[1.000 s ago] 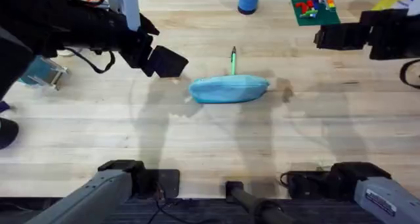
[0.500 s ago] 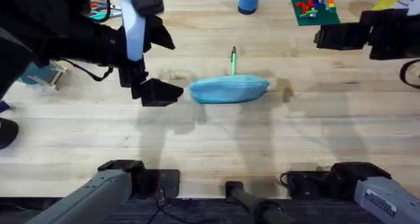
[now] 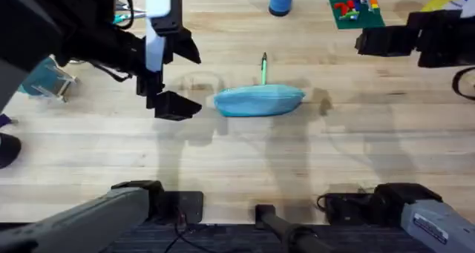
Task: Unzip the bag, pick up the pens from the table one at a time and place them inside, then zip the bag closed.
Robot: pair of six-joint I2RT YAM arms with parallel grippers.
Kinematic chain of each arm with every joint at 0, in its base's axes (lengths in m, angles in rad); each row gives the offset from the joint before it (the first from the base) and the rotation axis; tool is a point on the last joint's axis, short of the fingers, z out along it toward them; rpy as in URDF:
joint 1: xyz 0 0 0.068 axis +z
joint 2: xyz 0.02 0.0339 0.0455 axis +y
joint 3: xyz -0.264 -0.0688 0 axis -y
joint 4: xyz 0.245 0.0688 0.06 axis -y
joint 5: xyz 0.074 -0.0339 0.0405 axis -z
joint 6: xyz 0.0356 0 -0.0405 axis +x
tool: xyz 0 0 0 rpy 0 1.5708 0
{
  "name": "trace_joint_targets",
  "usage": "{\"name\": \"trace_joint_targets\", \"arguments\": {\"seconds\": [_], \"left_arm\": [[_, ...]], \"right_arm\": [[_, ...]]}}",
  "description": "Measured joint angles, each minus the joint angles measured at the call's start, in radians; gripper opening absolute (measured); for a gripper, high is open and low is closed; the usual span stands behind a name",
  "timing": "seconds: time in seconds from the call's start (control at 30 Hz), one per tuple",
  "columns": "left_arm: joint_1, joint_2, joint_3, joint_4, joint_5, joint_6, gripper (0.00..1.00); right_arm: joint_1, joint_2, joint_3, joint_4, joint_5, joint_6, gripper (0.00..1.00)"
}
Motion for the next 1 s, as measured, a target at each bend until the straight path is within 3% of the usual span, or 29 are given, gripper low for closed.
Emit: {"name": "trace_joint_targets", "arguments": {"seconds": [0.8, 1.0], "left_arm": [[0.0, 0.058, 0.0, -0.001, 0.004, 0.012, 0.993], [0.0, 0.085, 0.0, 0.014, 0.034, 0.012, 0.993]], "right_arm": [[0.0, 0.0, 0.0, 0.0, 0.0, 0.0, 0.997], [0.0, 0.0, 0.0, 0.0, 0.0, 0.0, 0.996]]}}
